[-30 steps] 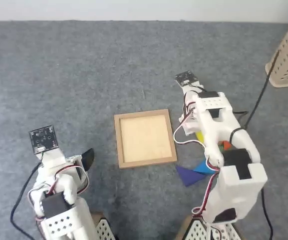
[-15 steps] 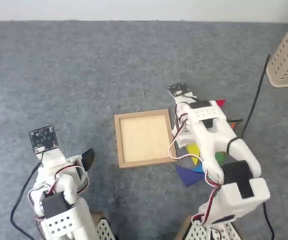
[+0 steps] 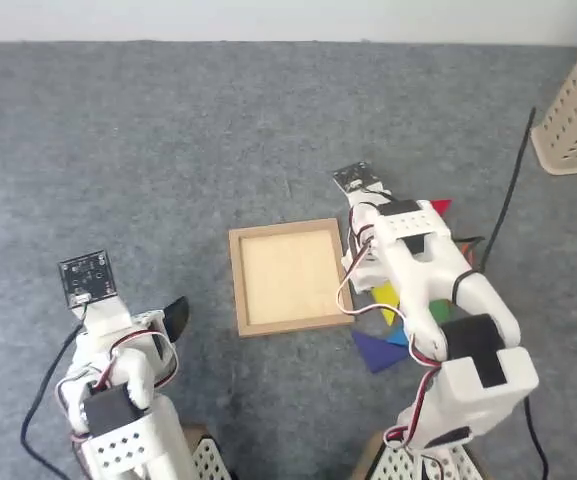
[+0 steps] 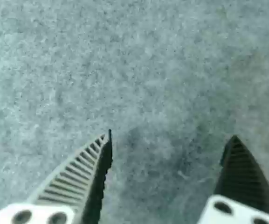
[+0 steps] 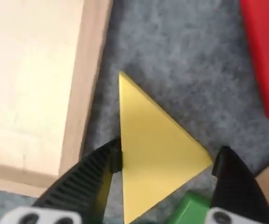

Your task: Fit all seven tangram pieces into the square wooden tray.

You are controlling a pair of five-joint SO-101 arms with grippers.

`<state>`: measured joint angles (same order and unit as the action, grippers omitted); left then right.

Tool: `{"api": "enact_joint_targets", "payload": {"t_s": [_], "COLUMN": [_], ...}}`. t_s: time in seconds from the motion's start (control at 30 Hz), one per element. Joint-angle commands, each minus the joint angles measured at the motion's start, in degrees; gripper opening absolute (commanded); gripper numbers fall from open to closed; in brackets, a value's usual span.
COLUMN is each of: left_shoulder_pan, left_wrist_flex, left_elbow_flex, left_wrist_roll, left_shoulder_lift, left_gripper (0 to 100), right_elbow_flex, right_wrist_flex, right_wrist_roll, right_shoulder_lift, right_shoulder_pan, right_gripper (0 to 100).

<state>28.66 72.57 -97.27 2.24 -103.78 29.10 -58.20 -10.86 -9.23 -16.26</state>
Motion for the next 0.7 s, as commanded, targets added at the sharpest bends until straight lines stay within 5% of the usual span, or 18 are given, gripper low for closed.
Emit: {"api": "enact_joint_targets", "payload": {"t_s": [0.0, 0.23, 0.67], "left_shoulder_pan": [-0.1, -0.1, -0.1], "left_wrist_flex": [-0.1, -0.1, -0.1], "left_elbow_flex": [0.7, 0.7, 0.7], "left_wrist_roll": [-0.1, -0.1, -0.1], "left_shoulder_lift": [-0.7, -0.7, -0.7], "left_gripper": [35, 35, 35], "right_elbow_flex": [-2.2, -2.2, 2.5], "right_wrist_flex": [0.6, 0.4, -3.2], "right_wrist_roll": [-1.0, -0.4, 2.4], "right_shoulder_lift": [-1.2, -0.7, 18.2], "right_shoulder_pan": [1.1, 1.3, 1.1], "right_gripper": [28.1, 11.2, 10.6]}}
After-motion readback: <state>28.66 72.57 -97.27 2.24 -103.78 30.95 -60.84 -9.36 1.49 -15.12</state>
